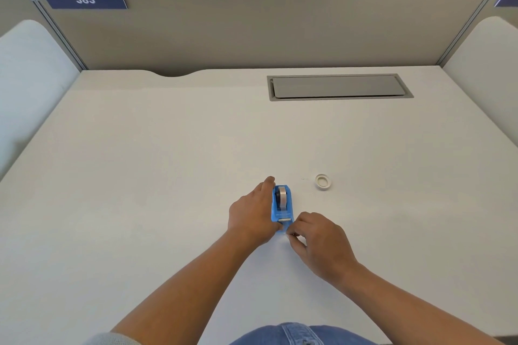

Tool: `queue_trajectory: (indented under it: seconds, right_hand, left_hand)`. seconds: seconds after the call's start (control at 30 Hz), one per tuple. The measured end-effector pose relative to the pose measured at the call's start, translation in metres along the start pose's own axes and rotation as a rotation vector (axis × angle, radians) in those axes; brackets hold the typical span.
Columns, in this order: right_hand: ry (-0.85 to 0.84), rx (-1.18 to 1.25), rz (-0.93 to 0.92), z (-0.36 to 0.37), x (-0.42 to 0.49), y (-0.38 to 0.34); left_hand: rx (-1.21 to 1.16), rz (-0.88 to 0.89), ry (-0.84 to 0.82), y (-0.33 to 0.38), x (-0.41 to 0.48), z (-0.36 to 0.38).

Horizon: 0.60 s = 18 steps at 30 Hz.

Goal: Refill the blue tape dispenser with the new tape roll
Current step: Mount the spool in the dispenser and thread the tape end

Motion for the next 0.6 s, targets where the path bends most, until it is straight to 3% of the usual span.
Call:
queue_trajectory:
  seconds: [0.5,0.6]
  right_hand:
    - [0.007,-0.123,-0.153,0.015,0.011,0.006]
    - [-0.036,-0.076,-0.114,0.017,0.004,0.006]
  left_hand:
    - [0.032,0.007,-0.026,-0.001,0.004,-0.002]
    - [0.018,0.010,-0.025,-0.001,0.004,-0.002]
Point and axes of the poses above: each hand's wrist, its own x-axis towards the middle knuckle, its own z-axis out of the palm, y = z × x, the point moved 2 cm from there along x, towards the middle knuckle, and after that the axes turned 2 degrees about -z, right-handed, at the moved point
